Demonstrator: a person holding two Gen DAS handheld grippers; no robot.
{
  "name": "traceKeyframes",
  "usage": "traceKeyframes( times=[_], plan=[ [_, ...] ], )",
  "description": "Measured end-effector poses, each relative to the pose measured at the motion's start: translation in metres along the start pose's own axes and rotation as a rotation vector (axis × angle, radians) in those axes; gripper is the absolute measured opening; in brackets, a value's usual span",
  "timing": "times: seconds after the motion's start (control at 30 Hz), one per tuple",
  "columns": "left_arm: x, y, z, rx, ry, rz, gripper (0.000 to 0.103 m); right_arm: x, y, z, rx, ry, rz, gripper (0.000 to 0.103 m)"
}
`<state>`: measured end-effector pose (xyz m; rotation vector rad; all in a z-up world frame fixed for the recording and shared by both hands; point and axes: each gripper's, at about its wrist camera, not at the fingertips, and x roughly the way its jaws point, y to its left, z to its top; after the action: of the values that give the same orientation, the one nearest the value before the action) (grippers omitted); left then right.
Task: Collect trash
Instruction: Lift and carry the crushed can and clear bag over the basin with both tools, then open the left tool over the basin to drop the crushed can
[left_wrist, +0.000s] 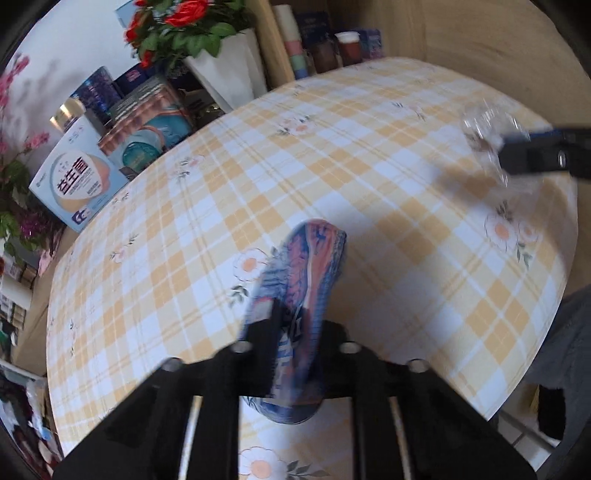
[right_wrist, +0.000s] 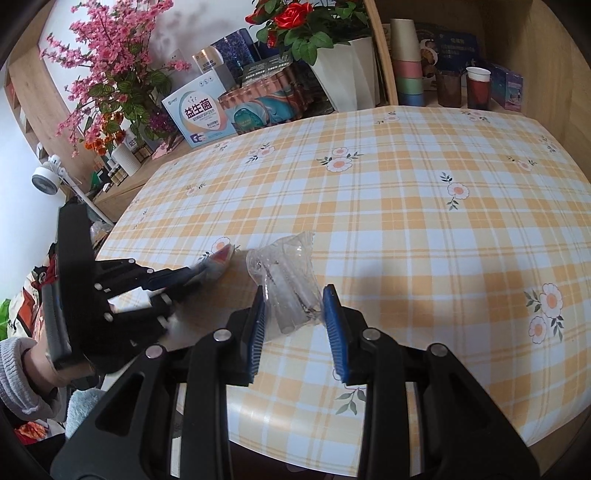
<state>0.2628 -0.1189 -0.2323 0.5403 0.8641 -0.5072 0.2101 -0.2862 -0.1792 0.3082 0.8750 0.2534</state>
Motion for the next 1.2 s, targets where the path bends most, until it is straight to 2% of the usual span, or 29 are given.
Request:
traceKeyframes(
  times=[0.2,0.3,0.37,0.7,0.9,1.0,1.2],
  plan=[
    [-0.02,0.065,-0.009,-0.306,-0.024,-0.098,0.009,-0.008,0.008,0.001,-0.011,-0.015,0.013,0.033],
    [-0.037,0.085,-0.021,-0.408,-0.047,-0.132,0.009,-0.014,0.015,0.0,-0.021,-0.025,0.02,0.033],
    [-0.051,0.089,-0.027,-0.438,-0.065,-0.137,0.009,-0.02,0.02,0.0,-0.027,-0.033,0.025,0.033],
    [-0.123,0.075,-0.053,-0.532,-0.107,-0.184,0.009,-0.052,0.054,-0.009,-0.072,-0.062,0.045,0.033],
    [-0.16,0.042,-0.074,-0.514,-0.124,-0.245,0.009,-0.077,0.077,-0.029,-0.098,-0.079,0.062,0.033],
    [-0.174,0.022,-0.084,-0.484,-0.129,-0.25,0.009,-0.085,0.088,-0.042,-0.11,-0.076,0.066,0.033],
    [-0.191,-0.024,-0.123,-0.48,-0.112,-0.307,0.009,-0.104,0.103,-0.067,-0.121,-0.082,0.07,0.033]
  ],
)
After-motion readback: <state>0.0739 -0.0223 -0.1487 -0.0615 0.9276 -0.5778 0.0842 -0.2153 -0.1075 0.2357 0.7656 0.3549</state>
